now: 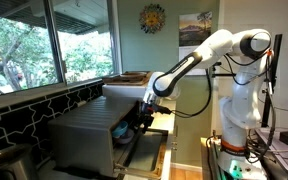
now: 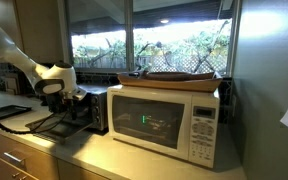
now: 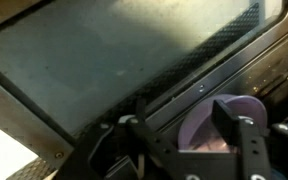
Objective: Move the purple bowl to the bottom space in the oven
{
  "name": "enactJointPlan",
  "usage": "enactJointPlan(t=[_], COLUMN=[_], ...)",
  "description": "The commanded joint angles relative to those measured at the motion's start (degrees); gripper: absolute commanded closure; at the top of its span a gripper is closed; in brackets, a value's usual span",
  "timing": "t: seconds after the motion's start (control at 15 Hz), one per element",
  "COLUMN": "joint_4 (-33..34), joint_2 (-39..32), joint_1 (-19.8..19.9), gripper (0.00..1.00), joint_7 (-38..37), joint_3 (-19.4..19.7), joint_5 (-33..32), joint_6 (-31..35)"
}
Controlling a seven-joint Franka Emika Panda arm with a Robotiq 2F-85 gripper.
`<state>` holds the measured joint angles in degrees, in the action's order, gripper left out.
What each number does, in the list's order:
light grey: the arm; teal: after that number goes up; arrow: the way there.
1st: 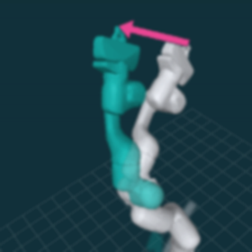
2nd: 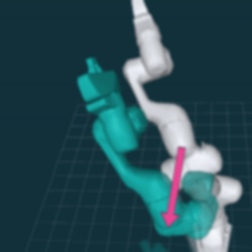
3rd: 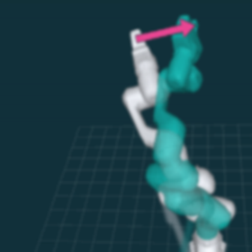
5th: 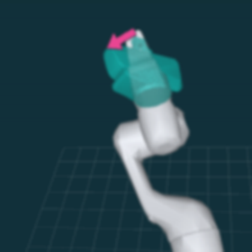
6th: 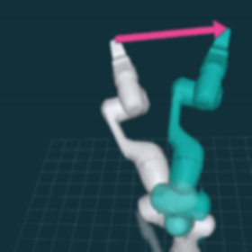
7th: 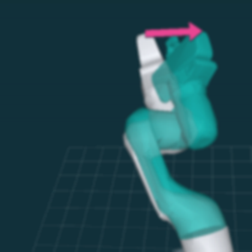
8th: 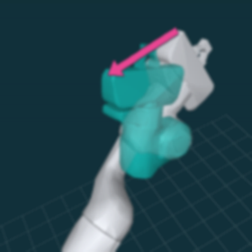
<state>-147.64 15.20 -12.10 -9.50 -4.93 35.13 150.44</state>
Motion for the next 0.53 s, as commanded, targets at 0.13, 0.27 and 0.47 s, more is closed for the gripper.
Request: enactJointPlan(t=[0.13, 0.27, 0.47], joint_4=[-0.9, -1.4, -2.6], joint_2=[4.4, 5.6, 7.7], joint_1=[-0.2, 0.7, 2.2], gripper=[0.0, 0.0, 0.0], joint_7=[4.9, 4.9, 4.5], joint_3=[2.0, 2.1, 2.5], joint_5=[2.9, 2.2, 0.1], joint_6=[-7.3, -8.9, -11.8])
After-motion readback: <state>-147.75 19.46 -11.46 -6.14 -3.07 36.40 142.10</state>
